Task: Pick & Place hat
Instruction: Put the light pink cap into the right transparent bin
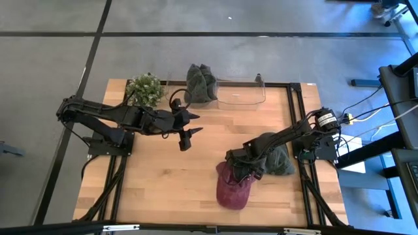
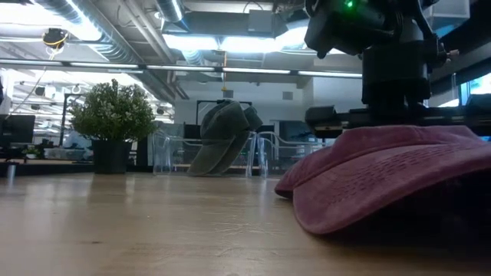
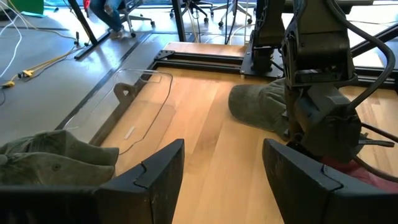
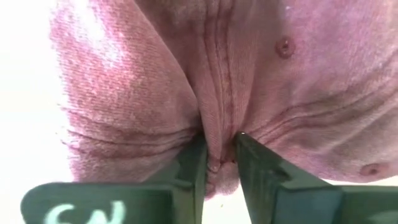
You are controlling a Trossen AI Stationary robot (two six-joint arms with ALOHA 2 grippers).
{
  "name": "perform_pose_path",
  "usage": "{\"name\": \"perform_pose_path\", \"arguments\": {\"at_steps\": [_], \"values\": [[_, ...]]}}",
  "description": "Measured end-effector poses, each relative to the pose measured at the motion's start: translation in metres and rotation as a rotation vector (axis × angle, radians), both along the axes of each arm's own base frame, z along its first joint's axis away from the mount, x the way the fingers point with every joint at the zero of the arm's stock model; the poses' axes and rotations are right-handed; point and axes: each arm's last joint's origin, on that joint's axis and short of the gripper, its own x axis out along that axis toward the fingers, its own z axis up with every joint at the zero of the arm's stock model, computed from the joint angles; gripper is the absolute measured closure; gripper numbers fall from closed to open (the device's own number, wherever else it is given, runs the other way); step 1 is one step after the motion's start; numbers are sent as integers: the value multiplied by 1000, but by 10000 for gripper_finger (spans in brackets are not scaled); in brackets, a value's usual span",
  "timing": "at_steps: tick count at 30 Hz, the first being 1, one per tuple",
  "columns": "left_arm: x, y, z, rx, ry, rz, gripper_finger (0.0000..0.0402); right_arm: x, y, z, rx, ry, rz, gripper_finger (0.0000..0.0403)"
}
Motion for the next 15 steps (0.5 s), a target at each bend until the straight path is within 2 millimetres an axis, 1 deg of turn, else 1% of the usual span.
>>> {"name": "perform_pose_path", "arguments": {"at_steps": [5,8,12,15], "values": [[0,0,0,0,0,0,190,1,-1,0,-59,-16,-15,347],[0,0,0,0,0,0,190,4,-3,5,-126,-16,-74,361],[0,-2,2,2,-21,2,190,13,-3,18,-176,-12,-176,381],[-4,-6,10,26,-84,33,190,23,-2,33,-192,-45,-247,387]]}}
